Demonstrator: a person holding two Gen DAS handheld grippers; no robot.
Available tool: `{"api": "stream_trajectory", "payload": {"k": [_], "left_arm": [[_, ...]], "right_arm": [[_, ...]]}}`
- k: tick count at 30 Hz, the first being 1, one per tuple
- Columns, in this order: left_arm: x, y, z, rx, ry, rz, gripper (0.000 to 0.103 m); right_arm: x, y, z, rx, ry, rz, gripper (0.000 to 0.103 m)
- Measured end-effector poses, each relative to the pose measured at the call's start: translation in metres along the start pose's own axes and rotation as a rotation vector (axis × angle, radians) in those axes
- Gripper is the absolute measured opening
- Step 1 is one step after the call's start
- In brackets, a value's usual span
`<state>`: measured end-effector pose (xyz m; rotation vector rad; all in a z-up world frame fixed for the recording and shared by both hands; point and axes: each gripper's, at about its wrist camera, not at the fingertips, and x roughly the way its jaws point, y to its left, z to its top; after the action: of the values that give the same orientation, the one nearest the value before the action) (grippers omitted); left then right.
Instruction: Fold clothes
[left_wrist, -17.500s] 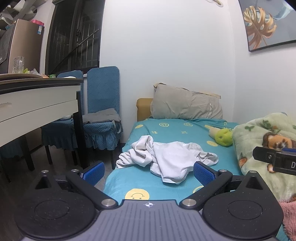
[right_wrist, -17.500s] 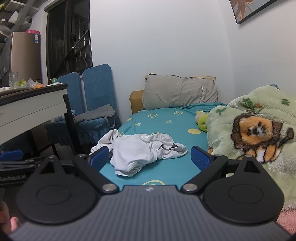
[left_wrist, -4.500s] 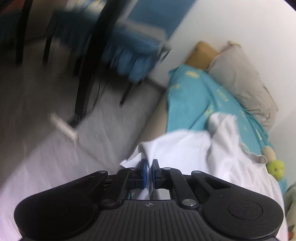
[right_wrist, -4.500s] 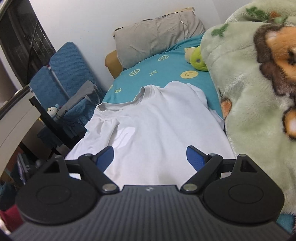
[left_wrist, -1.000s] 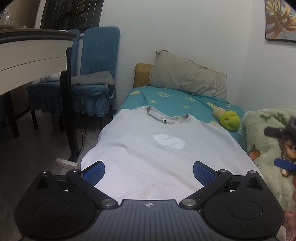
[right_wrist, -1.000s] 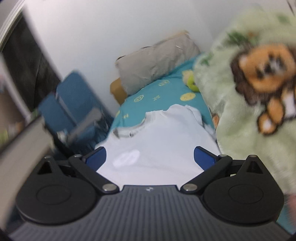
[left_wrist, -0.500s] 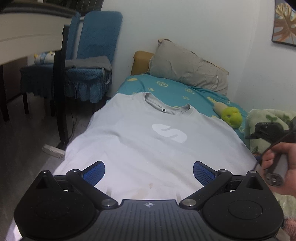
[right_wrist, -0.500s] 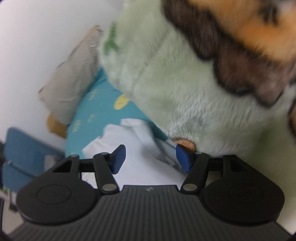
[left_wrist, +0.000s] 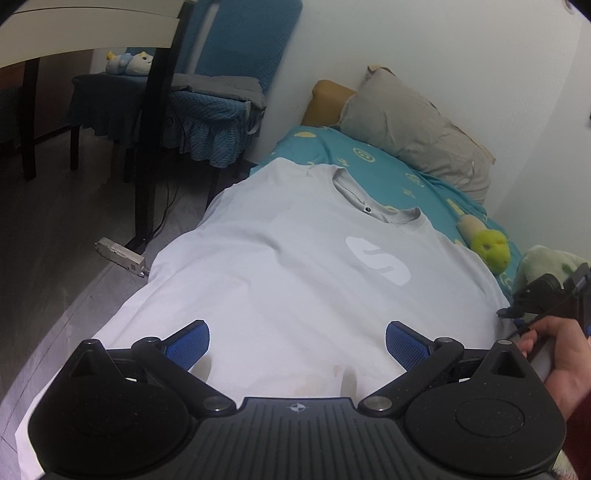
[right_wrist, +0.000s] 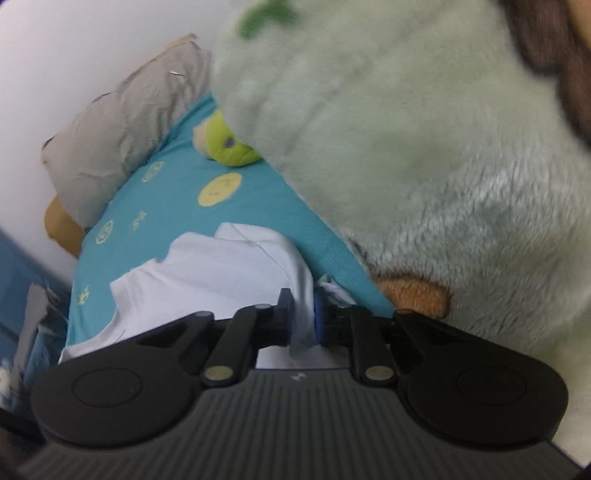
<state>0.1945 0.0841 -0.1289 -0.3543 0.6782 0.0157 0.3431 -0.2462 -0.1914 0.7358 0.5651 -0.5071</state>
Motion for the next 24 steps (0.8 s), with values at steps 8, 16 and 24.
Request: {"api": "stream_trajectory", "payload": {"k": [8,16,24], "left_arm": [[-0.014,0.003,0.013,0.007,-0.081,0.056,0.103],[-0.015,0.007,0.016,0.025,-0.103,0.086,0.103],[-0.018,-0.01,0.008,0.123,-0.121,0.069,0.103]], "right_arm": [[-0.056,0.076,-0.067,-0.669,-0.167,0.192,0.011],[-0.044,0.091,-0.096,-0.693,0.062,0.347,0.06],[-0.13,0.052,-0.066,-0.632,0.003,0.417,0.1]]}}
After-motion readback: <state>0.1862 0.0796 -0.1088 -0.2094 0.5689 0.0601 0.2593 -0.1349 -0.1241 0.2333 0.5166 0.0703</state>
